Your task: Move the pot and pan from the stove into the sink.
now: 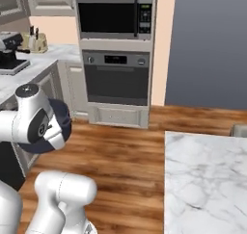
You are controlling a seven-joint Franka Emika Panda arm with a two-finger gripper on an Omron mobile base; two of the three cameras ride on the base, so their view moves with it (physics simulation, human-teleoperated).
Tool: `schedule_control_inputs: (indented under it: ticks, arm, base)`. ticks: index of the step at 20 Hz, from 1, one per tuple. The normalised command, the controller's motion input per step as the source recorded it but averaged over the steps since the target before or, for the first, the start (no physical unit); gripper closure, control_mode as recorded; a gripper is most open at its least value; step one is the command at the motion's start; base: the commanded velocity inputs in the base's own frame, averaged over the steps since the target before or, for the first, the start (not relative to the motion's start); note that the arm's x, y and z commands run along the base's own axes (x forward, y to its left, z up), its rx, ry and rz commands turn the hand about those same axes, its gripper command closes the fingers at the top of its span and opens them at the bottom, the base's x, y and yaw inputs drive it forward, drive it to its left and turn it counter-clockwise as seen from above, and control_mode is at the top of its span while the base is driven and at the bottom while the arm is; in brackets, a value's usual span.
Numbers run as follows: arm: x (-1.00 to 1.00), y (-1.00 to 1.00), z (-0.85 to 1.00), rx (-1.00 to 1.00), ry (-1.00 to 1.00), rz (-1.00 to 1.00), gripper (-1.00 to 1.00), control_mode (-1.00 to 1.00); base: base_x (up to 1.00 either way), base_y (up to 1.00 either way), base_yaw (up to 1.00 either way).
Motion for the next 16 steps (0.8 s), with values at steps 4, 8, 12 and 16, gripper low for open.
schedule_control_inputs:
  ticks: [4, 8, 12, 16]
  arm:
    - [0.00, 0.00, 0.00, 0.00, 0.00, 0.00, 1.00, 1.00]
    - [0.00, 0.00, 0.00, 0.00, 0.00, 0.00, 1.00, 1.00]
    - [0.00, 0.00, 0.00, 0.00, 0.00, 0.00, 1.00, 1.00]
    - [0.00, 0.00, 0.00, 0.00, 0.00, 0.00, 1.00, 1.00]
  base:
    - [0.20, 0.00, 0.41]
    - [0.15, 0.00, 0.43]
    - [0.08, 0.00, 0.45]
    - [0.01, 0.00, 0.47]
